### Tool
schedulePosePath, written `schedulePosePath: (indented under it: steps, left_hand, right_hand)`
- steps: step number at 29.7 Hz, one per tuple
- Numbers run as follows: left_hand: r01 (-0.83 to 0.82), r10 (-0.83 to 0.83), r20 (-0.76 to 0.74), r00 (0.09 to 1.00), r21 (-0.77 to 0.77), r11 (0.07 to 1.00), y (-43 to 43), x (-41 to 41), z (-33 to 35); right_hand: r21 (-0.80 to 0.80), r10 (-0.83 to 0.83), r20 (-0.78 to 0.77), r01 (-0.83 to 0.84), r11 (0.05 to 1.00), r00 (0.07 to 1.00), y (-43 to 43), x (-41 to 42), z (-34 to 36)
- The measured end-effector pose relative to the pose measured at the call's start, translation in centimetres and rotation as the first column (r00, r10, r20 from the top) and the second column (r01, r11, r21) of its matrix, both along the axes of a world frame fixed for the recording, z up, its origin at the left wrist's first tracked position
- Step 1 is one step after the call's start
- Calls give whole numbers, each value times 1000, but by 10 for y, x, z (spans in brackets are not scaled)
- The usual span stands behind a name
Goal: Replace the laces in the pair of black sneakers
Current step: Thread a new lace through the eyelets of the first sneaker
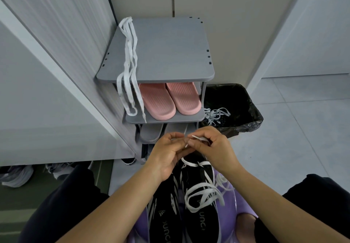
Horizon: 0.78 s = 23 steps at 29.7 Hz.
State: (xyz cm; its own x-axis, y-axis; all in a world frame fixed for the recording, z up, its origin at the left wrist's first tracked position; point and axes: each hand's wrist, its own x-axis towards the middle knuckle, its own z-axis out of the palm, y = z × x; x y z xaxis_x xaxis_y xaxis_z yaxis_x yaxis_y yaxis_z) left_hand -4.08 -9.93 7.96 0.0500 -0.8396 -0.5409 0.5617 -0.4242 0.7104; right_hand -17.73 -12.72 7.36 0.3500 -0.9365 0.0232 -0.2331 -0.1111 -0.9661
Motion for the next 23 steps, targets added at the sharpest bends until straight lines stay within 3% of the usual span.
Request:
schedulePosePath:
  steps: [5, 7, 8, 9, 10, 11, 12, 15, 16, 18, 20, 21, 23]
  left_hand:
    - [16, -15, -156, 988, 5, 1000, 0, 1, 5]
    - [42, -42, -160, 986, -8, 999, 0, 2, 8]
    - [78, -78, -36, 996, -5, 997, 0, 4, 7]
    - [145, -146, 208, 967, 17, 989, 1, 7, 3]
    - [238, -245, 498, 832, 79, 968, 2, 10, -5]
    - [321, -341, 709, 617, 169, 932, 4, 11, -12]
    - [371, -403, 807, 432, 249, 895, 7, 11, -20]
    - [631, -407, 904, 135, 238, 738, 21, -4, -30]
    - [736, -381, 922, 74, 207, 644, 28, -13, -28]
    - [815, -363, 928, 88, 142, 562, 37, -24, -25]
    - [697, -304, 948, 91, 157, 700, 37, -21, -27]
    - [609, -275, 961, 14, 210, 765, 33, -16, -27]
    - [494, -317, 936, -152, 350, 796, 27, -8, -30]
  right_hand:
    - [-349, 1, -138, -49, 936, 990, -3, -4, -9]
    - [-235, -46, -90, 24, 972, 995, -4, -6, -4]
    - [-95, -82, -3, 82, 992, 997, -6, -6, 2]
    - [47, -149, 109, 144, 988, 983, -10, -7, 7]
    - [159, -225, 211, 194, 968, 951, -14, -9, 13]
    - [229, -282, 288, 220, 948, 915, -18, -14, 18]
    - [265, -313, 331, 230, 936, 890, -23, -18, 22]
    - [254, -318, 298, 247, 935, 900, -28, -24, 27]
    - [245, -317, 244, 258, 935, 917, -29, -24, 26]
    - [181, -251, 23, 243, 953, 968, -28, -23, 20]
    - [146, -89, -227, 125, 981, 970, -23, -20, 4]
    - [164, -7, -317, 62, 985, 948, -18, -17, -6]
    - [191, 93, -441, -7, 981, 893, -7, -12, -24]
